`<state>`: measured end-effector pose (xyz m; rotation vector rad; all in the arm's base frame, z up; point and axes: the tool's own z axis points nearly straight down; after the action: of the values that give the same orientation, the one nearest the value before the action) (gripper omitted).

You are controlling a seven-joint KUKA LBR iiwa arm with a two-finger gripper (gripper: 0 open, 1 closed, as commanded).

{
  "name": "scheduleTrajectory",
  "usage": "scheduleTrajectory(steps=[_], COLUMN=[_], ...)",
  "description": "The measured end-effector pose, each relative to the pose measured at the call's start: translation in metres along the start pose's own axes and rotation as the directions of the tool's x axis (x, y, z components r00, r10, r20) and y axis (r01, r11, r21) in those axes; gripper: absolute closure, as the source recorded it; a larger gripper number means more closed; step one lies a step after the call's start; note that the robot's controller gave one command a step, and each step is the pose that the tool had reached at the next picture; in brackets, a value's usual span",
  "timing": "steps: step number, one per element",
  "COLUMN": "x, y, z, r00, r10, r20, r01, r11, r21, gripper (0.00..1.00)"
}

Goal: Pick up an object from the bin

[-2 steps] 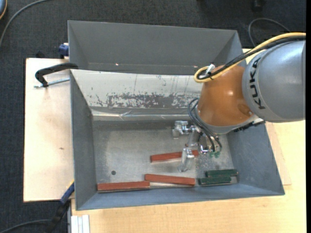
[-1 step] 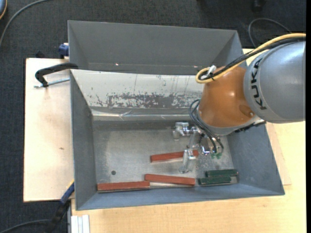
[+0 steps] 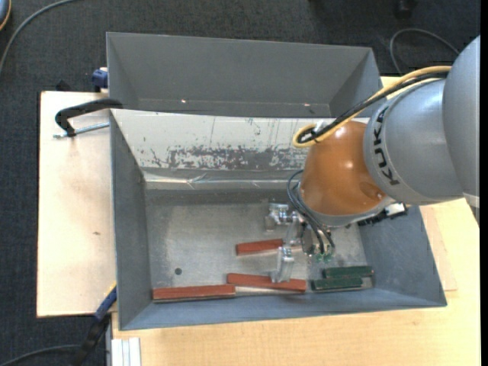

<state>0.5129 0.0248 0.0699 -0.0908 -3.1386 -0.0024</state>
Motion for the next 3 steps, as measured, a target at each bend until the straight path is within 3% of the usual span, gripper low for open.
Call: scheduleTrajectory(steps=[1,2,3], x=[-0.001,0.000,-0.002], y=[0.001,0.001,0.002], z=[-0.001,0.000,-0.024], r00=[1.000,1.000,1.000], r10=[0.000,0.000,0.000], r20=[0.003,0.001,0.009], r01=[0.000,0.000,0.000], r11=[1.000,1.000,1.000], r21=[0.000,0.000,-0.001], gripper=[0.00,1.00,1.00])
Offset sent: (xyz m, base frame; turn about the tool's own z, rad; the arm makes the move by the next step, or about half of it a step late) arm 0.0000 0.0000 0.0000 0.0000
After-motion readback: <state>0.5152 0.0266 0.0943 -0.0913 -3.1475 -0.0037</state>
